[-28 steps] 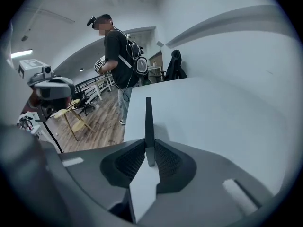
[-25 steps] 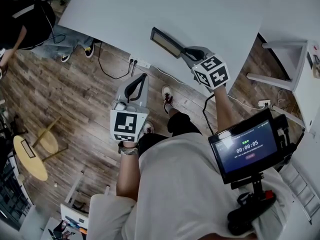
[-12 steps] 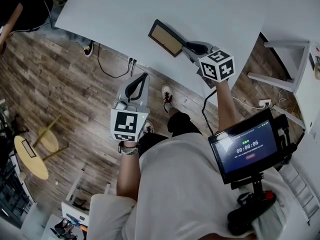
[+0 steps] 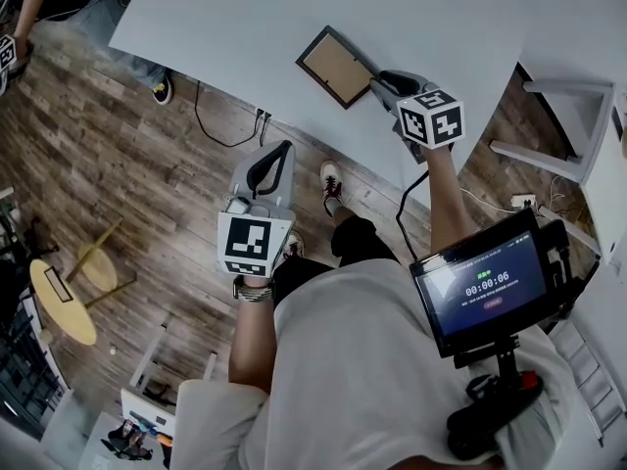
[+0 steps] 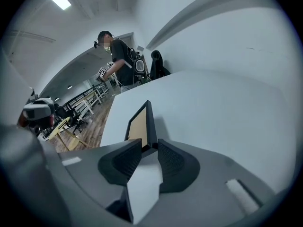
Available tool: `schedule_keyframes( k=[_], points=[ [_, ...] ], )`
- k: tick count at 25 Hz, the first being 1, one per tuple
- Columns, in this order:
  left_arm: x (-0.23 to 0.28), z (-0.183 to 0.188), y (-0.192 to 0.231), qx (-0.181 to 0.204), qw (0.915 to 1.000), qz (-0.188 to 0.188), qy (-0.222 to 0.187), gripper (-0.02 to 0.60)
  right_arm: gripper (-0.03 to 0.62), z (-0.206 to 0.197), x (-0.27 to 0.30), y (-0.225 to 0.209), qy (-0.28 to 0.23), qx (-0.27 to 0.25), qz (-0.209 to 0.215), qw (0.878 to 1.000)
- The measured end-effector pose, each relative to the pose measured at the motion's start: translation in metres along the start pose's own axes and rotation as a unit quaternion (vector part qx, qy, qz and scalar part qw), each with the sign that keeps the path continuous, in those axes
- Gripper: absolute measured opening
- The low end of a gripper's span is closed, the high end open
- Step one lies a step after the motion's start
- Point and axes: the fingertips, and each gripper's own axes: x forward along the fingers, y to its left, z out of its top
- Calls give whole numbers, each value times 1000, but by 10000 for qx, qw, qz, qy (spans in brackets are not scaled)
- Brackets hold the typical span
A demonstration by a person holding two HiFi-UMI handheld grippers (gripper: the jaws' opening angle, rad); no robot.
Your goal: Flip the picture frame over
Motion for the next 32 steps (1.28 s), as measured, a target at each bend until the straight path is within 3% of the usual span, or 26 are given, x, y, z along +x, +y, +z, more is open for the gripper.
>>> schedule_keyframes(
  k=[4, 6, 7, 16, 32],
  points=[
    [-1, -2, -1, -5, 10000, -8, 36, 3, 110, -12, 5, -9, 255, -35, -188, 9995],
    [-2, -2, -1, -20, 10000, -17, 38, 3, 18, -19, 7, -13, 396, -206, -350, 9984],
    [-2, -1, -1, -23, 10000, -20, 34, 3, 3, -22, 8, -14, 442, -240, -394, 9980],
    [1, -4, -9, 30, 10000, 0, 46, 3, 11, -33, 9, -17, 402, -131, -497, 9979],
    [27, 14, 23, 235, 9995, 26, -202, 3, 3, 6, 8, 7, -170, 59, -603, 9980]
  ],
)
